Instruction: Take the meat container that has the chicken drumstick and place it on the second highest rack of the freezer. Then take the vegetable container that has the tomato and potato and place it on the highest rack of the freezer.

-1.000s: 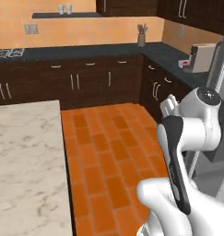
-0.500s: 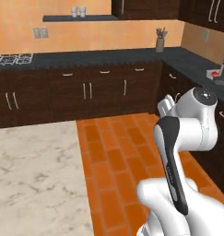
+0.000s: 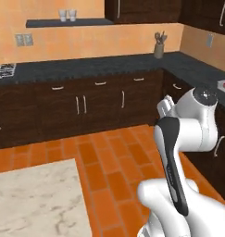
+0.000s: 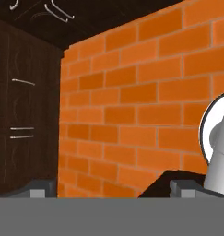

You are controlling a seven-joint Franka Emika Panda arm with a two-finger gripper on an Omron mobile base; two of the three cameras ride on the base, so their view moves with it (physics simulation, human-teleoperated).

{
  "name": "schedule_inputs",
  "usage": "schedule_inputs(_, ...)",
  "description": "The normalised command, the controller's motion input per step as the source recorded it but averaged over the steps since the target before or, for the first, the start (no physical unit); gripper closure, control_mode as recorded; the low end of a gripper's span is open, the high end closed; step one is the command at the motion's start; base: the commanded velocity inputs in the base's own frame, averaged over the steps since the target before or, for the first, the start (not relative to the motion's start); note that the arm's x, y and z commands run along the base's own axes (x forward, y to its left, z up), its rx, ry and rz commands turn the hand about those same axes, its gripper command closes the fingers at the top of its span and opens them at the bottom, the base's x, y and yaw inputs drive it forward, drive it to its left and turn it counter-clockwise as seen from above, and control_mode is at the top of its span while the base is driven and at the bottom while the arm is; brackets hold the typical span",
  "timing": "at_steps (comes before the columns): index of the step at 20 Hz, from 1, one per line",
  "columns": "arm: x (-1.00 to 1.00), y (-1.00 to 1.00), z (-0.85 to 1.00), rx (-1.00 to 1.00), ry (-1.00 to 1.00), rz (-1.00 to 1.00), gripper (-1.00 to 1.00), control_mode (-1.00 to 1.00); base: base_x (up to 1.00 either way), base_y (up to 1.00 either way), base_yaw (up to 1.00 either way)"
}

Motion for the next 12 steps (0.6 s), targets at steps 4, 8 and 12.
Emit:
schedule_inputs(4, 0.0, 0.0, 0.0, 0.0, 0.0, 0.0, -1.0, 1.0, 1.0, 0.03, -0.49)
schedule_inputs(8, 0.0, 0.0, 0.0, 0.0, 0.0, 0.0, -1.0, 1.0, 1.0, 0.33, -0.58)
schedule_inputs(12, 0.0, 0.0, 0.0, 0.0, 0.0, 0.0, -1.0, 1.0, 1.0, 0.64, -0.61)
